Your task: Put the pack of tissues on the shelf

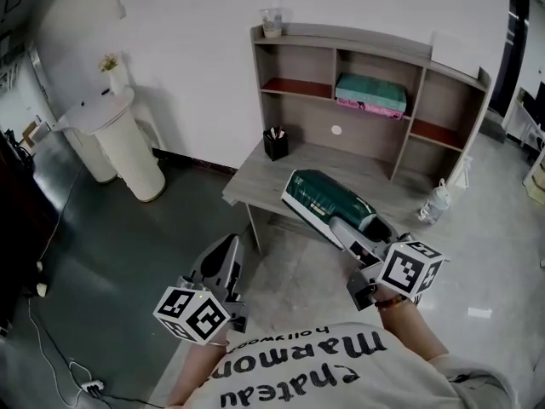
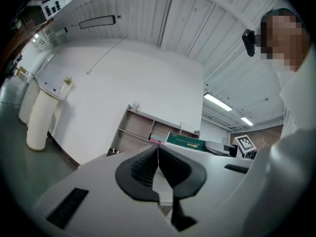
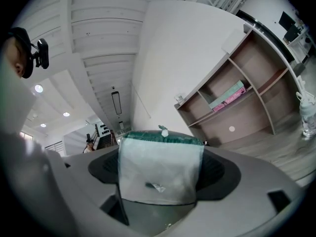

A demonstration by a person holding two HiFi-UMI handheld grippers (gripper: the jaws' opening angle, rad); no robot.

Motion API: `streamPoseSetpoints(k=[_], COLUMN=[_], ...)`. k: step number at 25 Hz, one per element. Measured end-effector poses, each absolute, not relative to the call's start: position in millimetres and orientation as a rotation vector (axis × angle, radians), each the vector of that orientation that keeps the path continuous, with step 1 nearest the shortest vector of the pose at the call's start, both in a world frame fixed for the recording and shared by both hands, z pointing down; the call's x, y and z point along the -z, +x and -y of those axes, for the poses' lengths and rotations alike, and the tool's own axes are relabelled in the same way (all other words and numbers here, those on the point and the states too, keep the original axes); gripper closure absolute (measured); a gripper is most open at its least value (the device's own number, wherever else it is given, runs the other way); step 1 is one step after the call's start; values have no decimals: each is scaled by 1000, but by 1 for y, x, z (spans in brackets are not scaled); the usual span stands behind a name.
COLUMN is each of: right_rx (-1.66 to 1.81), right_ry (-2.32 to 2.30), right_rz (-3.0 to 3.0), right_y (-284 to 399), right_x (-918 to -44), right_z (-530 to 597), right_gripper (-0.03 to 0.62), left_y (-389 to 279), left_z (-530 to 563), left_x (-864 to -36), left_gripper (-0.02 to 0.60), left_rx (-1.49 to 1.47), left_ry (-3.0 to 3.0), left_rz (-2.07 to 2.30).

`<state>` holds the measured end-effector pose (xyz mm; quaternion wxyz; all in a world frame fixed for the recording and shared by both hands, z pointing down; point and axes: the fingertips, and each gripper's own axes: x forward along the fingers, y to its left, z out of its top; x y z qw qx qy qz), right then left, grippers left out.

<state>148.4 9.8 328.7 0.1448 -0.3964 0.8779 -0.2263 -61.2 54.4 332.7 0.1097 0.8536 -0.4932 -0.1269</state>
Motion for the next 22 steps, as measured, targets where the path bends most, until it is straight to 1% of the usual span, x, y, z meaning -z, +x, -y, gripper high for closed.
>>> streamPoseSetpoints(k=[6, 15, 22], right_rx=[639, 819, 825], right_ry=[-1151, -1154, -1167], right_rz=[-2511, -2461, -2476], right_y=[160, 166, 158], right_x=[-323, -358, -366], right_z=[10, 17, 17], right_gripper=[164, 164, 164], left_y=[-49, -40, -42], left_z=[-34, -28, -23], left_x=[-326, -344, -357], left_gripper=[563, 563, 563], left_rx=[388, 359, 316], left_ry=[2553, 2533, 2520], left_rz=[1444, 1418, 1396])
